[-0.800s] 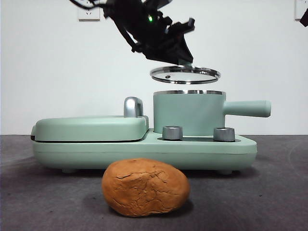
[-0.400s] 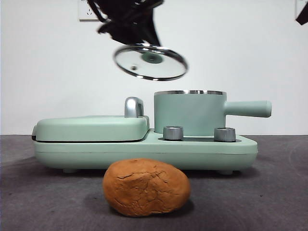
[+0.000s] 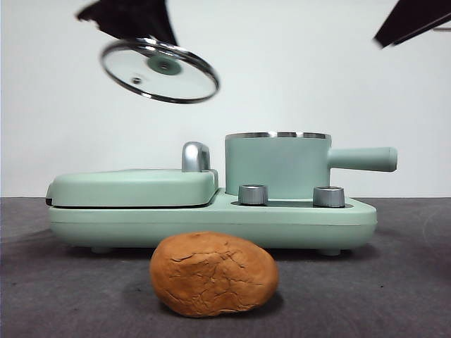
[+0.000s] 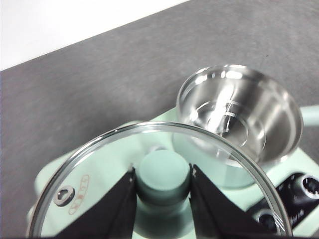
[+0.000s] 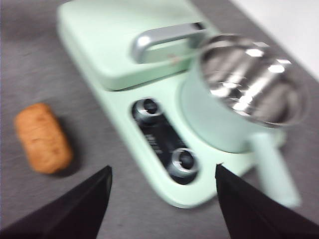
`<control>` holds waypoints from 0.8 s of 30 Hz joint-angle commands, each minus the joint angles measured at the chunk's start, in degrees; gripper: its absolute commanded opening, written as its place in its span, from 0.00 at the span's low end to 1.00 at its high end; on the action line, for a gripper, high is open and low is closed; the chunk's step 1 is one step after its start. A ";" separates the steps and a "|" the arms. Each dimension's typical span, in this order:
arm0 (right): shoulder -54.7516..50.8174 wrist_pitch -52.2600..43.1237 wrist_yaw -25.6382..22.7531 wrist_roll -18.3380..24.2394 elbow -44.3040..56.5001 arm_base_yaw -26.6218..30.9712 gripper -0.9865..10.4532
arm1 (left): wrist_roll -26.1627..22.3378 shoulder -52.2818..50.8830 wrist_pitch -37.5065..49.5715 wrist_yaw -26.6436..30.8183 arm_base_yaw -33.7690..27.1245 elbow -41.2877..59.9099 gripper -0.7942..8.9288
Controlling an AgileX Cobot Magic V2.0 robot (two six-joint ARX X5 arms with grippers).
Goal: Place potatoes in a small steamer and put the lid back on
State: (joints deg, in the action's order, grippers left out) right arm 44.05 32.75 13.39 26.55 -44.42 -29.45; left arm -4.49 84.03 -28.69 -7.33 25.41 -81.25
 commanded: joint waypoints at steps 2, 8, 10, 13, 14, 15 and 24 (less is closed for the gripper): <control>4.00 -0.98 0.28 -0.74 -1.01 -4.44 0.38 | -0.44 -6.71 1.31 0.44 -1.53 4.96 0.09; 11.89 -3.76 0.31 -0.72 -1.01 -10.40 0.38 | 0.76 -18.25 1.42 2.36 -4.37 14.86 0.09; 14.91 -5.01 0.33 -0.74 -0.98 -11.91 0.38 | 0.74 -21.16 1.07 2.47 -5.22 16.76 0.09; 19.30 -7.10 1.33 -0.74 -1.01 -13.79 0.38 | 0.74 -23.87 -0.48 2.47 -6.25 17.64 0.09; 20.59 -7.72 2.01 -0.74 -0.98 -14.23 0.38 | 0.74 -24.37 -0.90 2.47 -6.47 17.64 0.09; 22.03 -8.59 2.86 -0.81 -1.01 -14.73 0.38 | 0.72 -24.85 -1.14 2.47 -6.71 17.64 0.09; 33.29 -15.93 3.58 -0.92 -1.01 -17.97 0.47 | 0.70 -25.62 -1.11 2.47 -7.45 17.64 0.09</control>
State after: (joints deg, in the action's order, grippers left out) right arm 76.20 17.56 16.75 26.48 -44.42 -46.65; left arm -4.21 58.48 -31.46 -4.75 17.85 -62.83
